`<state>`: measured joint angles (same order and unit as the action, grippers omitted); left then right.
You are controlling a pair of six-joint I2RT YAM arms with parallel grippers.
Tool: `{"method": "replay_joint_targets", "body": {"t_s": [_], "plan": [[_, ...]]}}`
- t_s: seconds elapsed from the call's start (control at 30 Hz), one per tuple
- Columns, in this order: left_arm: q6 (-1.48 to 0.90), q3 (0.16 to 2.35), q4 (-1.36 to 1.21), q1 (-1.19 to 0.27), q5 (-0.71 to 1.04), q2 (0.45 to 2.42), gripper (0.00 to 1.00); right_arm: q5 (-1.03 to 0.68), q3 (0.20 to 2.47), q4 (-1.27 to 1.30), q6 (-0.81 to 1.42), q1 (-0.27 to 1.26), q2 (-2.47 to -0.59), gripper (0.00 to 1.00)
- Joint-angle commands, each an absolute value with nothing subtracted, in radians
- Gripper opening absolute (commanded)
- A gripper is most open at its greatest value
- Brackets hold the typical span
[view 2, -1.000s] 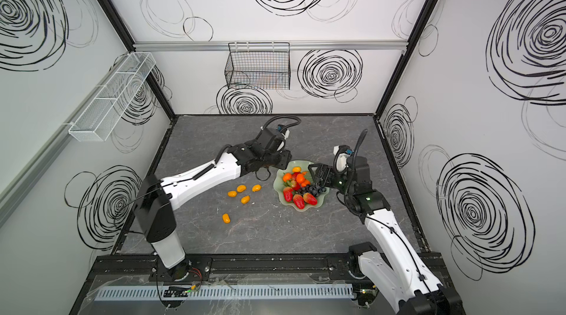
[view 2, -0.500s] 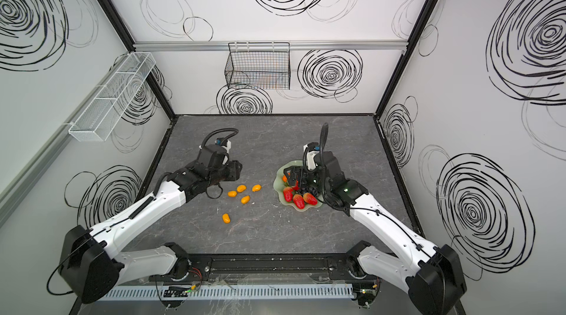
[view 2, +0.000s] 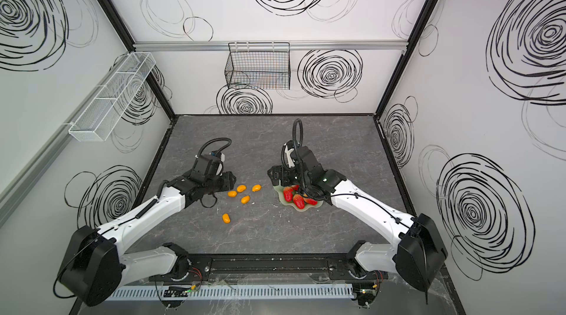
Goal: Place and organize the fake fruits in the fruit bowl
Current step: 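Return the left gripper to the yellow fruits while the right lowers into the bowl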
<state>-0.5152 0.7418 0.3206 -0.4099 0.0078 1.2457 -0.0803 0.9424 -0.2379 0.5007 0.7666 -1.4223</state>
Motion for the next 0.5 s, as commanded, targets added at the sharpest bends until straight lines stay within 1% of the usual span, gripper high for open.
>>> {"method": "replay_joint_targets", "body": {"t_s": [0.0, 0.1, 0.23, 0.4, 0.47], "plan": [[-0.516, 0.751, 0.261, -0.435, 0.012, 1.300, 0.51, -0.058, 0.961, -0.265, 0.509, 0.770, -1.429, 0.95], [-0.490, 0.772, 0.252, -0.487, 0.013, 1.351, 0.51, -0.046, 0.953, -0.279, 0.509, 0.767, -1.421, 0.95], [-0.464, 0.805, 0.236, -0.567, 0.019, 1.417, 0.53, -0.058, 0.930, -0.300, 0.513, 0.733, -1.407, 0.95], [-0.430, 0.854, 0.232, -0.634, -0.011, 1.488, 0.54, -0.187, 0.863, -0.292, 0.527, 0.640, -1.357, 0.95], [-0.405, 0.879, 0.243, -0.644, -0.032, 1.520, 0.49, -0.252, 0.830, -0.281, 0.532, 0.587, -1.328, 0.95]]}}
